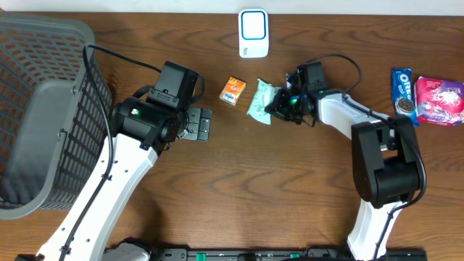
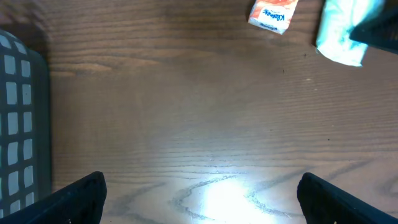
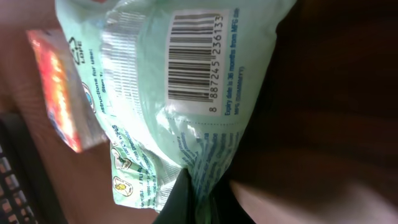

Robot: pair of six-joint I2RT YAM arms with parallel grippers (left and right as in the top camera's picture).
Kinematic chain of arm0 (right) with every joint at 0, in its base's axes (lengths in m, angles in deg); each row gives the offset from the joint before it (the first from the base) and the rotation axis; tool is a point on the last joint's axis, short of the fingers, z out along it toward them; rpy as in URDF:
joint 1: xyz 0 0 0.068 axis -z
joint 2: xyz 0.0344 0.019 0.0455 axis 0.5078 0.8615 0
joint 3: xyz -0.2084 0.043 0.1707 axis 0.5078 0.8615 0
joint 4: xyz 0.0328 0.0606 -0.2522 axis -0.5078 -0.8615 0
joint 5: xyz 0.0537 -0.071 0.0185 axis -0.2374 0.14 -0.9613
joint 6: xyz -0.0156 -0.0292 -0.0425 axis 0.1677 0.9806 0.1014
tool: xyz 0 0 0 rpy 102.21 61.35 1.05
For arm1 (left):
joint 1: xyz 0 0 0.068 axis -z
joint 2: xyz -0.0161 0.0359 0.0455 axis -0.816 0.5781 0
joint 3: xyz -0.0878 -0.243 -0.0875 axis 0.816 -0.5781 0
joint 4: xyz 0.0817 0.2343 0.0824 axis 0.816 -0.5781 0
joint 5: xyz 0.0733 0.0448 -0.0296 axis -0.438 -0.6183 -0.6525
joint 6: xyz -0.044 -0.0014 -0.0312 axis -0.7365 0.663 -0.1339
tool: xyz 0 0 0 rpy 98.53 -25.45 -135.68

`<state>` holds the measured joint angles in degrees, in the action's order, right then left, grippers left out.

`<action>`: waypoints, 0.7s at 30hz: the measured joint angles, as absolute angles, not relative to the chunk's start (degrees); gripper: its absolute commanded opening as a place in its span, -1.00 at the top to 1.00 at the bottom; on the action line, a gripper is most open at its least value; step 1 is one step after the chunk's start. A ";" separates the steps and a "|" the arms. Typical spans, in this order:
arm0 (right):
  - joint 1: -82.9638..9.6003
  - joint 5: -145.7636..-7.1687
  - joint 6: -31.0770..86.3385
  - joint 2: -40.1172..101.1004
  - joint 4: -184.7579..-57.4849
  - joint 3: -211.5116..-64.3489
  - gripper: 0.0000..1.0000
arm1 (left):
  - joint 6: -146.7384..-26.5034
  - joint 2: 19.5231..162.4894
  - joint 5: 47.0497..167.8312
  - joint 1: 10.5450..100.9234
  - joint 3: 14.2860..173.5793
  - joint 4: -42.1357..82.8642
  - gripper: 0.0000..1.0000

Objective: Scan the item barcode

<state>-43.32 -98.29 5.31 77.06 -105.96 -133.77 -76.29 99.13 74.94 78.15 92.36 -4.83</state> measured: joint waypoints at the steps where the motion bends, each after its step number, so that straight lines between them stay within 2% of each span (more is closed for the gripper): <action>1: -42.92 -97.57 5.73 76.25 -107.93 -133.66 0.97 | -76.29 99.13 74.94 78.15 92.36 -4.83 -0.96; 5: -41.48 -88.48 8.16 70.68 -115.30 -132.21 0.97 | -76.29 99.13 74.96 78.15 92.36 -4.85 -0.96; 11: -42.40 -65.57 9.77 60.60 -122.86 -131.91 0.97 | -76.29 99.13 74.94 78.15 92.36 -4.80 -0.96; 16: -45.41 -50.80 10.25 60.60 -125.39 -131.89 0.95 | -76.29 99.13 74.94 78.15 92.36 -4.80 -0.96; 17: -45.89 -47.82 10.28 61.39 -125.46 -131.89 0.78 | -76.29 99.13 74.94 78.15 92.36 -4.80 -0.95; 19: -46.27 -46.45 10.65 62.37 -125.48 -131.89 0.24 | -76.29 99.13 74.94 78.15 92.36 -4.83 -0.96; 21: -46.22 -47.41 10.39 63.33 -125.50 -131.89 -0.45 | -76.29 99.13 74.94 78.15 92.36 -4.80 -0.96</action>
<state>-46.22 -47.41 10.39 63.33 -125.50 -131.89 -76.29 99.13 74.94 78.15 92.36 -4.80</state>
